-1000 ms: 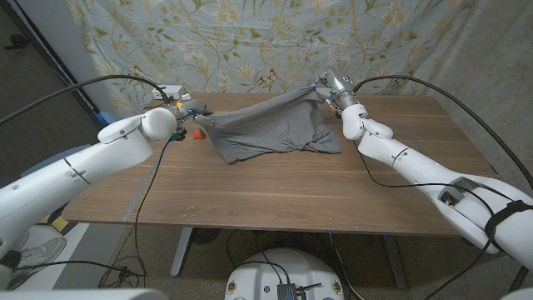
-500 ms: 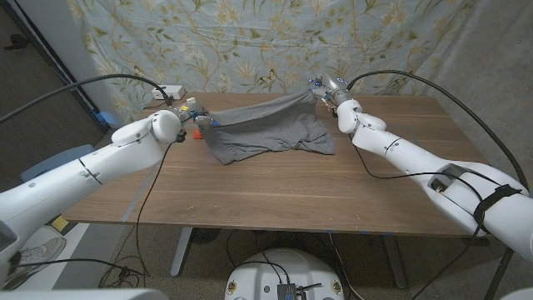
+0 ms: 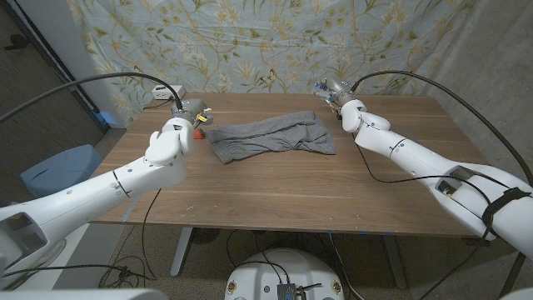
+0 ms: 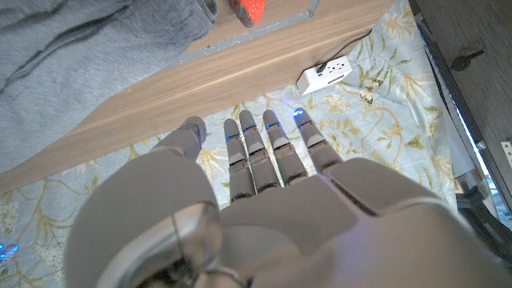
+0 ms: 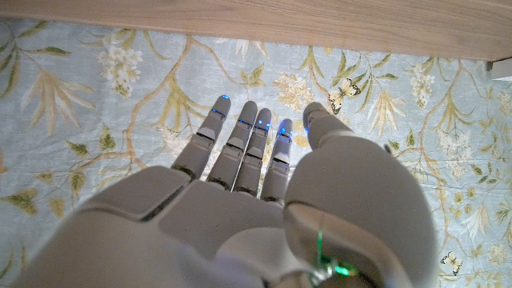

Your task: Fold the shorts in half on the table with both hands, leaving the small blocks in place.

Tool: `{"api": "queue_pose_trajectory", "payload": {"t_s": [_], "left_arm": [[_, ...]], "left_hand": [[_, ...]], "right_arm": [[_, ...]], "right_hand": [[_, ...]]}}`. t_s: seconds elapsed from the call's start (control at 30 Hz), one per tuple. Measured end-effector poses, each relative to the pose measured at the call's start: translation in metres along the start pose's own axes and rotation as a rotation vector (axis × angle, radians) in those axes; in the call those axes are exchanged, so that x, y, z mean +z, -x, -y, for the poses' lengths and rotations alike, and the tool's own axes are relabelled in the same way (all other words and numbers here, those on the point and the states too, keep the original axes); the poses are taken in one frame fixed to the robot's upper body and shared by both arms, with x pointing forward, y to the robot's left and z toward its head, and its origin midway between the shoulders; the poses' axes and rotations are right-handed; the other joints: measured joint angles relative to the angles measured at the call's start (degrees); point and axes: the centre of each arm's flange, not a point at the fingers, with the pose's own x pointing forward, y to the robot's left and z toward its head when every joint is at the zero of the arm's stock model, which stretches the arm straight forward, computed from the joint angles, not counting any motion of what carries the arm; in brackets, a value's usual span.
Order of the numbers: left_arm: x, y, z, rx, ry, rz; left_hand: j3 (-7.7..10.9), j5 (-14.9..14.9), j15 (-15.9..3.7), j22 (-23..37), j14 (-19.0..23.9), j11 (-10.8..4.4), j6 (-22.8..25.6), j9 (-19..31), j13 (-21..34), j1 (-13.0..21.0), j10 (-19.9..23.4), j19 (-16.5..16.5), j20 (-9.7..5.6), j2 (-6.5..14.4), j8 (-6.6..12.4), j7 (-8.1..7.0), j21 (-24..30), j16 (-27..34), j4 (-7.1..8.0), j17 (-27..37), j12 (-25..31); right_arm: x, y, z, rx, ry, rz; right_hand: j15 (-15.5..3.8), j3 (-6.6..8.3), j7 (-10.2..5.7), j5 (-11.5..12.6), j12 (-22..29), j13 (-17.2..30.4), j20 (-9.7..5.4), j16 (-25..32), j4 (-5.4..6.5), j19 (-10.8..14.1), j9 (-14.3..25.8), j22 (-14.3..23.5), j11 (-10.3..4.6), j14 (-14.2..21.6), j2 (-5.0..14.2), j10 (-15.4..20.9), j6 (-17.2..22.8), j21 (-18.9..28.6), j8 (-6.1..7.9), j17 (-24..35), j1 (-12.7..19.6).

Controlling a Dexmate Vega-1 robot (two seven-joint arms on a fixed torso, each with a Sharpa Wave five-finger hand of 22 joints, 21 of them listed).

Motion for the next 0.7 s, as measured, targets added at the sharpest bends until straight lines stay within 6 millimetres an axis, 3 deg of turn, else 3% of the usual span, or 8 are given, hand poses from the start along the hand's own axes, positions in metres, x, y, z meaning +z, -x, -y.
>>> {"api": "queue_pose_trajectory", "payload": {"t_s": [0.2,0.47,0.7], "left_arm": [[0.004,0.003,-0.006,-0.013,0.023,0.032],[0.014,0.008,-0.001,-0.166,0.078,0.125],[0.023,0.013,-0.001,-0.275,0.081,0.181]], "left_hand": [[-3.59,-0.45,0.60,0.00,-1.33,1.69,-1.86,-0.75,-0.72,-3.85,-2.36,-0.56,0.56,-3.81,-2.45,0.55,0.03,-0.50,0.53,0.06,0.00],[-9.22,0.49,3.07,-0.16,-6.44,3.21,-6.42,-1.38,-1.74,-10.27,-7.31,-4.75,3.08,-9.38,-5.67,0.60,-1.24,-1.51,1.43,0.17,-0.72],[-10.39,1.34,3.83,-0.43,-8.18,3.59,-8.88,-1.38,-2.12,-10.52,-9.12,-5.60,3.47,-11.33,-6.37,0.61,-1.53,-1.69,0.52,0.00,-0.72]], "right_arm": [[-0.006,0.012,0.002,0.023,-0.014,0.016],[-0.006,0.028,-0.002,0.084,-0.013,0.052],[-0.001,0.044,-0.010,0.142,-0.008,0.087]], "right_hand": [[0.00,0.21,0.31,0.13,-0.47,-0.38,0.08,0.00,-0.21,0.73,0.00,0.00,0.59,0.58,0.08,1.05,1.11,0.30,0.01,-0.40,-0.57],[0.00,-1.93,0.67,-0.12,-1.83,-1.06,0.62,0.00,1.92,0.60,0.01,0.00,1.74,0.58,-0.45,0.10,1.29,0.30,-0.21,-0.40,-5.33],[-0.21,-1.73,0.80,-0.12,-2.38,-1.30,0.62,-0.62,2.13,0.60,0.01,0.01,2.04,0.34,-0.37,-0.22,1.16,0.30,-0.40,-0.92,-5.69]]}}
